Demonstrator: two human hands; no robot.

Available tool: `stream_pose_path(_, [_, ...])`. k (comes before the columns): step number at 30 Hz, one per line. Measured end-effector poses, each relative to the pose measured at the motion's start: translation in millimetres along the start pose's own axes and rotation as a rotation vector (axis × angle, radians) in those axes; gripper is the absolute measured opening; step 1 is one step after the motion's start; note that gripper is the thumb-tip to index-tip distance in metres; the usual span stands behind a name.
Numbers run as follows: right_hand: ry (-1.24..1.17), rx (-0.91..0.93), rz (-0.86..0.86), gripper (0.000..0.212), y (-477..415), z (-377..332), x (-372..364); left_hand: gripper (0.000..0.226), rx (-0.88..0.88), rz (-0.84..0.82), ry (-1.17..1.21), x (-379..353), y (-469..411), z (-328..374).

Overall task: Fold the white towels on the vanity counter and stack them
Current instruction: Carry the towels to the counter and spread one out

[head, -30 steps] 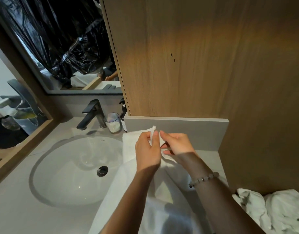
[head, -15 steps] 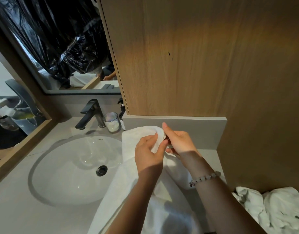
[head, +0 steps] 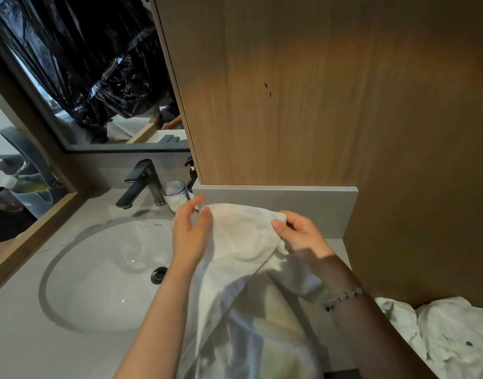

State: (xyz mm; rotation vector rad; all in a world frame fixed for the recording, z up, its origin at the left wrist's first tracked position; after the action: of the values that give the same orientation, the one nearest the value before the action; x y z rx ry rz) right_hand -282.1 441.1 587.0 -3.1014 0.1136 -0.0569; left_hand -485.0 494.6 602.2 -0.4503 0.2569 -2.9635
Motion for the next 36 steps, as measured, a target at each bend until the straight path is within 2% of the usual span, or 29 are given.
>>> stream_pose_path(4, [-0.183, -0.080, -0.080, 0.015, 7.7, 1.3, 2.9, 0.024, 0.018, -0.254, -0.045, -6.6, -12.8, 4.0])
stream_pose_path(7, [-0.490, -0.189, 0.019, 0.027, 8.7, 4.7, 12.6, 0.018, 0.022, -0.413, -0.015, -14.3, -8.6, 11.3])
stream_pose_path(9, [-0.688, -0.239, 0.101, 0.028, 11.4, 5.3, 18.1, 0.023, 0.033, -0.554, -0.018, -20.3, -2.3, 11.7])
stream_pose_path(12, [-0.803, -0.216, 0.169, 0.029, 14.3, -0.2, 23.3, 0.033, 0.067, -0.805, 0.006, -34.7, 12.7, 10.5])
stream_pose_path(15, [-0.844, -0.165, 0.233, 0.013, 15.6, -0.6, 31.1, 0.032, 0.113, -0.937, 0.137, -47.9, 22.9, 2.1])
stream_pose_path(18, [-0.910, -0.117, 0.247, 0.038, 12.9, 5.1, 44.0, 0.034, 0.147, -1.057, 0.136, -57.7, 31.6, -13.4])
stream_pose_path(20, [-0.956, -0.098, 0.246, 0.049, 14.0, 6.2, 53.0, 0.028, 0.177, -1.094, 0.051, -59.8, 35.7, -18.8])
stream_pose_path(24, [-0.976, -0.043, 0.174, 0.059, 23.4, -12.1, 60.0, 0.078, 0.127, -1.141, -0.209, -66.8, 37.6, -21.0])
stream_pose_path(25, [-0.961, -0.038, 0.161, 0.062, 25.8, -16.0, 61.2, 0.080, 0.131, -1.140, -0.258, -68.5, 37.5, -22.1])
stream_pose_path(29, [-0.836, -0.030, 0.163, 0.057, 39.2, -28.1, 75.1, 0.063, 0.123, -1.128, -0.521, -72.3, 37.6, -24.8])
stream_pose_path(31, [-0.774, -0.014, 0.143, 0.048, 46.5, -34.8, 87.3, 0.071, 0.131, -1.113, -0.666, -68.6, 39.2, -22.7])
stream_pose_path(34, [-0.746, -0.006, 0.081, 0.025, 54.4, -37.9, 106.4, 0.083, 0.250, -1.140, -0.656, -67.5, 47.7, -20.8])
stream_pose_path(36, [-0.856, -0.045, -0.055, 0.022, 57.8, -38.5, 106.2, 0.064, 0.427, -1.084, -0.545, -65.9, 57.4, -19.4])
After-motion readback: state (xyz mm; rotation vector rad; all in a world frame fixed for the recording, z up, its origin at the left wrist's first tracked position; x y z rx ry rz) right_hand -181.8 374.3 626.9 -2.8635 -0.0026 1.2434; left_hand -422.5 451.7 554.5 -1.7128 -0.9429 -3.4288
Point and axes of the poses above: each hand's wrist, its own y-axis away from the middle knuckle, its own x-axis out of the back of the hand, z = x × y, the point moved 6 cm from there along -y, towards the middle knuckle
